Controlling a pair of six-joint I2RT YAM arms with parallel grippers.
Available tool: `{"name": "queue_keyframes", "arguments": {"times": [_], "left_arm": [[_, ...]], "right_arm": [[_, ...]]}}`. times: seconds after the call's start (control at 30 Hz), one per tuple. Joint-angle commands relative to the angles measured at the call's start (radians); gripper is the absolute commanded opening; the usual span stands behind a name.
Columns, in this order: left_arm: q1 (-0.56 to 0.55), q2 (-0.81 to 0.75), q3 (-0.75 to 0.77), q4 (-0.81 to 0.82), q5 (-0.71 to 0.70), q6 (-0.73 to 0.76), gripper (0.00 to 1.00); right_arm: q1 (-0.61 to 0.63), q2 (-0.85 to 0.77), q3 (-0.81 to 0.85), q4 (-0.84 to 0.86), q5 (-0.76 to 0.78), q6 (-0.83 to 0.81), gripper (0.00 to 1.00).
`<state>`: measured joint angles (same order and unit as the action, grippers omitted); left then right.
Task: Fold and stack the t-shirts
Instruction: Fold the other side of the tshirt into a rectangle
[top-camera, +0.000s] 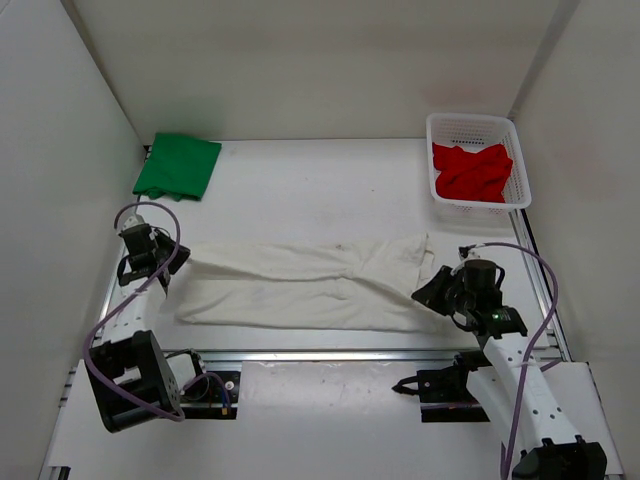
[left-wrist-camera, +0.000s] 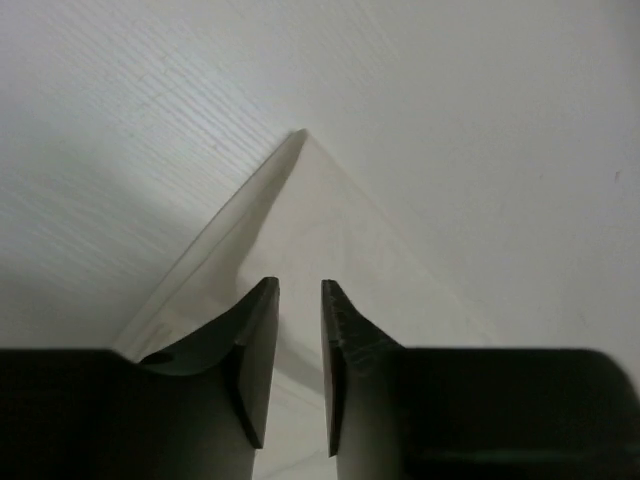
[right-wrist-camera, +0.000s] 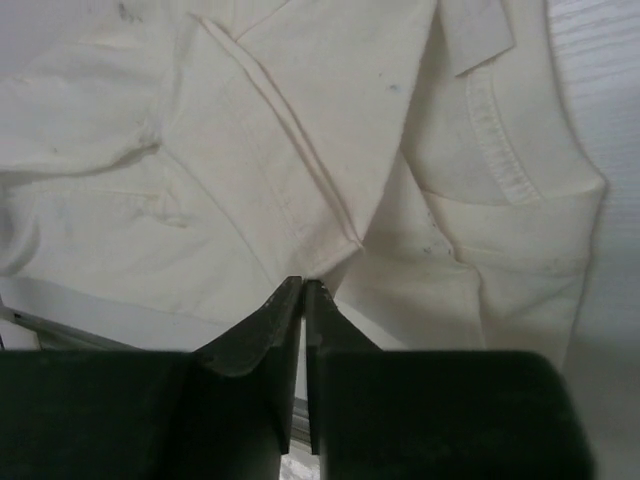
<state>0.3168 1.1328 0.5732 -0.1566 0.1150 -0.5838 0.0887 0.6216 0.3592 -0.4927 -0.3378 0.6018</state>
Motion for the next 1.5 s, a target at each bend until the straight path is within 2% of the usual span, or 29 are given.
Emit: {"name": "queue_keyframes", "arguments": {"times": [0.0, 0.07, 0.13, 0.2, 0.27, 0.3, 0.33, 0.37, 0.43, 0.47, 0.5, 0.57, 0.63, 0.73, 0.8, 0.93, 1.13, 1.33, 1.47], "left_arm": [[0.021, -0.031, -0.021, 0.011, -0.029, -0.013, 0.36], [0.025, -0.051, 0.002, 0.003, -0.015, -0.034, 0.53], [-0.014, -0.07, 0.028, 0.005, -0.015, -0.042, 0.54], [-0.047, -0.102, 0.056, 0.009, -0.015, -0.044, 0.47], [-0.094, -0.125, 0.057, 0.046, -0.003, -0.056, 0.4], [-0.137, -0.125, 0.063, 0.054, 0.005, -0.051, 0.4], [-0.213, -0.123, 0.07, 0.061, -0.011, -0.06, 0.38], [-0.252, -0.126, 0.053, 0.08, -0.02, -0.062, 0.37], [-0.428, -0.12, 0.038, 0.107, -0.052, -0.071, 0.37], [-0.509, -0.108, 0.018, 0.144, -0.079, -0.082, 0.36], [-0.539, -0.094, -0.013, 0.194, -0.072, -0.093, 0.36], [-0.625, -0.052, -0.041, 0.236, -0.063, -0.12, 0.34], [-0.668, -0.004, -0.067, 0.293, -0.015, -0.137, 0.33], [-0.723, 0.085, -0.088, 0.345, 0.014, -0.136, 0.31], [-0.743, 0.102, -0.107, 0.376, 0.029, -0.146, 0.31], [-0.771, 0.128, -0.153, 0.427, 0.025, -0.151, 0.31], [-0.753, 0.139, -0.18, 0.453, 0.048, -0.156, 0.3], [-0.734, 0.139, -0.204, 0.476, 0.057, -0.157, 0.29], [-0.737, 0.13, -0.21, 0.476, 0.055, -0.16, 0.29]], "right_arm": [[-0.015, -0.039, -0.008, -0.003, 0.062, 0.041, 0.1], [-0.029, -0.057, 0.038, -0.024, 0.092, 0.01, 0.2], [-0.034, -0.048, 0.093, -0.038, 0.117, -0.031, 0.32], [-0.012, -0.001, 0.156, -0.027, 0.126, -0.059, 0.35], [0.078, 0.106, 0.178, 0.025, 0.12, -0.066, 0.28], [0.113, 0.143, 0.191, 0.072, 0.129, -0.065, 0.17], [0.179, 0.229, 0.201, 0.106, 0.185, -0.062, 0.01], [0.231, 0.325, 0.231, 0.132, 0.2, -0.069, 0.0], [0.259, 0.468, 0.28, 0.23, 0.163, -0.106, 0.0], [0.273, 0.556, 0.32, 0.267, 0.152, -0.118, 0.04], [0.281, 0.628, 0.349, 0.293, 0.146, -0.146, 0.09], [0.287, 0.718, 0.388, 0.365, 0.151, -0.174, 0.27], [0.284, 0.794, 0.418, 0.408, 0.154, -0.2, 0.34], [0.269, 0.906, 0.452, 0.439, 0.128, -0.22, 0.38], [0.276, 0.931, 0.446, 0.457, 0.154, -0.223, 0.37], [0.278, 0.977, 0.455, 0.487, 0.135, -0.235, 0.43], [0.275, 1.032, 0.494, 0.488, 0.094, -0.237, 0.45], [0.299, 1.034, 0.505, 0.482, 0.066, -0.254, 0.45], [0.301, 0.992, 0.527, 0.454, 0.114, -0.258, 0.43]]}}
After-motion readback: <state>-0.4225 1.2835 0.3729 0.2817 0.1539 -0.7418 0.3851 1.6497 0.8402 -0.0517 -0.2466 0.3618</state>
